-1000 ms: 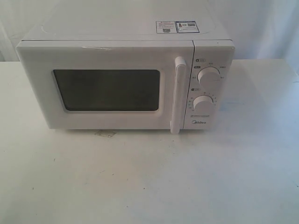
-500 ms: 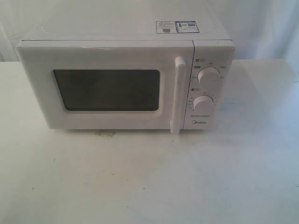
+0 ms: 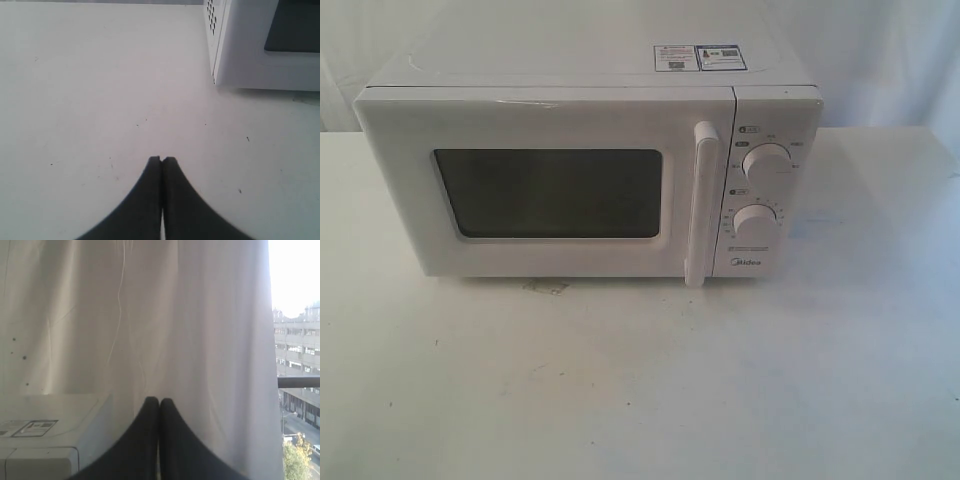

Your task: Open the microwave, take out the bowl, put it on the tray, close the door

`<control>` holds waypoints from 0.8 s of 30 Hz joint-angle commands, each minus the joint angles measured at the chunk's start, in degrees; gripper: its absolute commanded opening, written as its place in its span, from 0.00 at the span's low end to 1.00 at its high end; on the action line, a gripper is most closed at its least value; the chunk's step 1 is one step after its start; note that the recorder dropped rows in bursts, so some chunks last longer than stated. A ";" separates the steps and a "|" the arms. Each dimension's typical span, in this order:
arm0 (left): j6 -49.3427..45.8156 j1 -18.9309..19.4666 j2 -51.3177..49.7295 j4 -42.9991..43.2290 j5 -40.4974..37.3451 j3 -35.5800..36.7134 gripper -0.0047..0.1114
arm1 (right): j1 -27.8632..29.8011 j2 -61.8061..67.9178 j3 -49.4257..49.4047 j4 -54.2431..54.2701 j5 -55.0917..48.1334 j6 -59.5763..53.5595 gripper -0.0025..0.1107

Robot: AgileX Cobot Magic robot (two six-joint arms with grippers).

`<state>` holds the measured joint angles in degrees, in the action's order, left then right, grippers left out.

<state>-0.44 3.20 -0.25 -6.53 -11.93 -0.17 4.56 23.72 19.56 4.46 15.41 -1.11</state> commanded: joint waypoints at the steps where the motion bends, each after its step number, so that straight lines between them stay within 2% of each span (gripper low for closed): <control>1: 0.44 0.11 0.25 -0.70 -0.02 0.17 0.04 | 0.43 0.54 0.40 0.03 2.99 0.31 0.02; 7: 0.44 0.11 0.25 -0.70 -0.02 0.17 0.04 | 0.43 9.15 0.40 -2.43 -0.73 -0.19 0.02; 11: 0.44 0.11 0.25 -0.70 -0.02 0.17 0.04 | -1.59 22.64 2.37 -2.74 -11.99 4.31 0.02; 13: 0.44 0.11 0.25 -0.70 -0.02 0.17 0.04 | -5.85 27.94 5.19 -2.85 -16.89 2.34 0.02; 15: 0.44 0.11 0.25 -0.70 -0.02 0.17 0.04 | -13.29 31.90 8.75 -2.88 -22.12 -7.90 0.02; 18: 0.44 0.11 0.25 -0.70 -0.02 0.17 0.04 | -20.62 34.93 11.84 -1.24 -29.19 -11.80 0.02; 20: 0.44 0.11 0.25 -0.70 -0.02 0.17 0.04 | -24.34 37.15 13.17 2.69 -33.10 -12.76 0.02; 22: 0.44 0.11 0.25 -0.70 -0.02 0.17 0.04 | -27.07 38.56 14.67 12.96 -37.41 -21.42 0.02; 24: 0.44 0.11 0.25 -0.70 -0.02 0.17 0.04 | -28.11 39.22 16.05 28.77 -40.74 -37.10 0.02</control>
<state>-0.44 3.20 -0.25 -6.53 -11.93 -0.17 -22.47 62.39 34.15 19.31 -22.28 -24.63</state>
